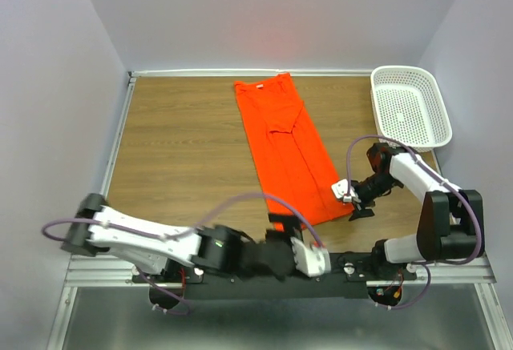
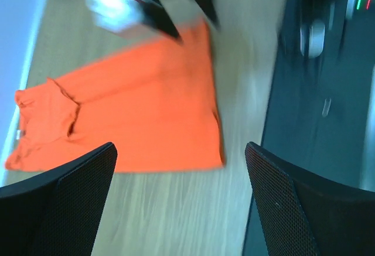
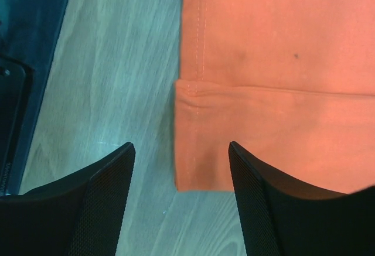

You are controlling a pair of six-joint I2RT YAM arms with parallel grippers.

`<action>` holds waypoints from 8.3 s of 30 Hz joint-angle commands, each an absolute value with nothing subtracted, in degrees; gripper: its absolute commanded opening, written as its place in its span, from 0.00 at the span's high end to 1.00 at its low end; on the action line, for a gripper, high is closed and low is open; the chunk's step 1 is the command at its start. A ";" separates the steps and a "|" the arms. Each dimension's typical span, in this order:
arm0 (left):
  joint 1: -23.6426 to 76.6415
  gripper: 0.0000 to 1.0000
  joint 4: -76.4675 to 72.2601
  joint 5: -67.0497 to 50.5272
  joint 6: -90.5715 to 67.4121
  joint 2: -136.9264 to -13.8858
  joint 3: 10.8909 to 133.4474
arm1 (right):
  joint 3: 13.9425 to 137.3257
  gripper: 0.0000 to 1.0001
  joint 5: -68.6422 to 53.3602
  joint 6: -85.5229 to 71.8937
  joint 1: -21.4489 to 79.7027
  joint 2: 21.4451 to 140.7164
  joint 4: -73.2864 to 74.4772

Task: Fold and stack the t-shirts

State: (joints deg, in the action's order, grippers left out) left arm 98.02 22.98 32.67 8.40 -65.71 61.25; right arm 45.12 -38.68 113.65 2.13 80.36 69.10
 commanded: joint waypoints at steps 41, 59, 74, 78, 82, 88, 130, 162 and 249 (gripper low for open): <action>83.67 0.32 -17.41 10.90 37.26 -87.80 33.13 | 47.99 0.34 -40.17 117.77 1.76 86.57 64.34; 82.00 0.53 -11.96 7.92 37.35 -92.81 35.68 | 48.69 0.35 -39.55 116.98 1.84 84.99 65.13; 80.86 0.57 -9.40 7.82 36.12 -93.52 35.86 | 49.92 0.37 -38.32 115.67 1.84 84.81 65.13; 80.77 0.57 -9.67 7.47 36.12 -93.78 34.89 | 49.57 0.37 -37.79 115.58 1.76 84.73 64.78; 80.33 0.58 -9.58 7.65 36.21 -94.74 34.89 | 49.22 0.37 -37.79 115.49 1.76 84.81 64.60; 79.28 0.59 -8.62 7.56 36.12 -96.24 36.03 | 48.95 0.38 -37.71 115.49 1.84 84.81 64.51; 78.22 1.00 -6.68 2.03 37.27 -91.67 36.30 | 33.22 0.94 -31.02 110.04 3.78 77.87 47.29; 40.02 1.00 -0.09 -19.95 50.71 -88.32 53.50 | 86.29 0.99 -51.50 81.40 4.83 108.96 60.38; 23.82 0.75 1.95 -16.54 51.95 -117.25 81.65 | 125.59 0.75 -34.99 43.17 9.58 139.22 42.81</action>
